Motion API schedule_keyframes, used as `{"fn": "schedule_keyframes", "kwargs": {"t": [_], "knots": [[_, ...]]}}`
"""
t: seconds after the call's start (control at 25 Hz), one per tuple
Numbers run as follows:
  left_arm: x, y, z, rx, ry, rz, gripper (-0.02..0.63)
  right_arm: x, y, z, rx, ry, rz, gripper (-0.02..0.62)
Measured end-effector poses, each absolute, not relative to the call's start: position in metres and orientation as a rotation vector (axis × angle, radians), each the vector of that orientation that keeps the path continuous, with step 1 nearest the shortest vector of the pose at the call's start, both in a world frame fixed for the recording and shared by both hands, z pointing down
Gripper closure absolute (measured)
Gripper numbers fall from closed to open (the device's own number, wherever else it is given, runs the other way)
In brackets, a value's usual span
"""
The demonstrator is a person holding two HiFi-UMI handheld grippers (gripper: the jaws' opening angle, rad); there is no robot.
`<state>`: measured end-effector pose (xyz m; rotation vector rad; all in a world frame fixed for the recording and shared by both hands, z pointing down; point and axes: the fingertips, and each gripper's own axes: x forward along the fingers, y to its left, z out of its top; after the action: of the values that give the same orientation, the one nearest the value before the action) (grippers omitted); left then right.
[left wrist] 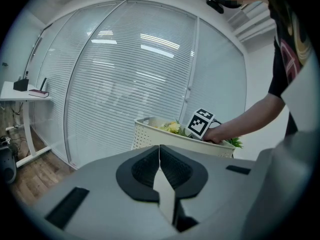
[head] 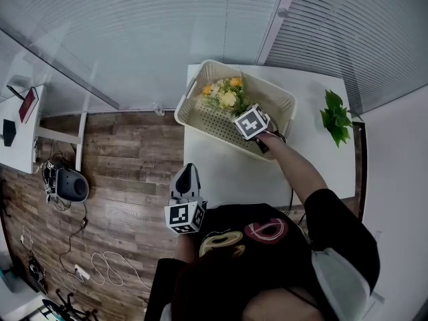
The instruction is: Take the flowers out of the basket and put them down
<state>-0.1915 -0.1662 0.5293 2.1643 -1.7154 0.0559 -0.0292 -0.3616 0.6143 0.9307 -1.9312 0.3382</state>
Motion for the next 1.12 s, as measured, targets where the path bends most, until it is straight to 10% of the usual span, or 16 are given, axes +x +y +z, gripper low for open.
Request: {"fn": "schedule_keyframes", "kwargs": {"t": [1.12], "knots": [[-0.178, -0.153, 0.508, 2.200, -1.753, 0.000, 0.588, -0.053, -0.361, 0.521, 0.950, -2.156, 0.146, 0.541]]}}
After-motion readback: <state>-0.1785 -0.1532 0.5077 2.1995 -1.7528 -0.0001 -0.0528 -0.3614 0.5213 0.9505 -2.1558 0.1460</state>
